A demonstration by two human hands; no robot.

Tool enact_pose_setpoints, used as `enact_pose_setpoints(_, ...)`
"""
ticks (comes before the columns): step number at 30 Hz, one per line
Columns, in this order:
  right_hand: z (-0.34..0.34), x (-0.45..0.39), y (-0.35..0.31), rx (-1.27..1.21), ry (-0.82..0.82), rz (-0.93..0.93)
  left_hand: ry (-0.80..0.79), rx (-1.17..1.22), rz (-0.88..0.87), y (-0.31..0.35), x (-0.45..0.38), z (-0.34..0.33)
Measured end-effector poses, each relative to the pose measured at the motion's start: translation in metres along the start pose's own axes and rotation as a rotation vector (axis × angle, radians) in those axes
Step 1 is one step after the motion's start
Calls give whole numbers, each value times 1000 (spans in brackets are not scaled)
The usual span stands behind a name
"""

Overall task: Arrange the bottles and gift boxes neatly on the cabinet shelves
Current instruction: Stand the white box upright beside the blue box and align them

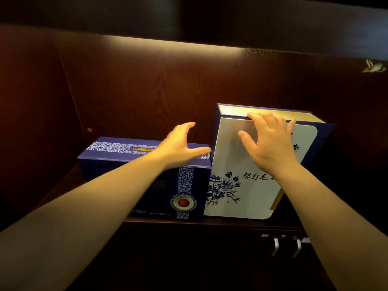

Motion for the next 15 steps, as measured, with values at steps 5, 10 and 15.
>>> enact_pose_setpoints(5,-3,-2,1,-31,25,14,-65,416,-5,28,-53,-33)
enact_pose_setpoints(10,-3,-1,3,-63,40,38,22,667,-4,20,-67,-44)
enact_pose_setpoints(15,-2,2,4,-87,48,38,12,613,-39,21,-66,-42)
Point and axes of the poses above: each hand's wrist, its own x-axis away from the middle knuckle, its own z-axis out of the back of the hand, y = z × x, the point moved 2 cm from there along -x, towards the middle knuckle, and after that the axes turned 12 degrees about -z, right-handed, at the moved point
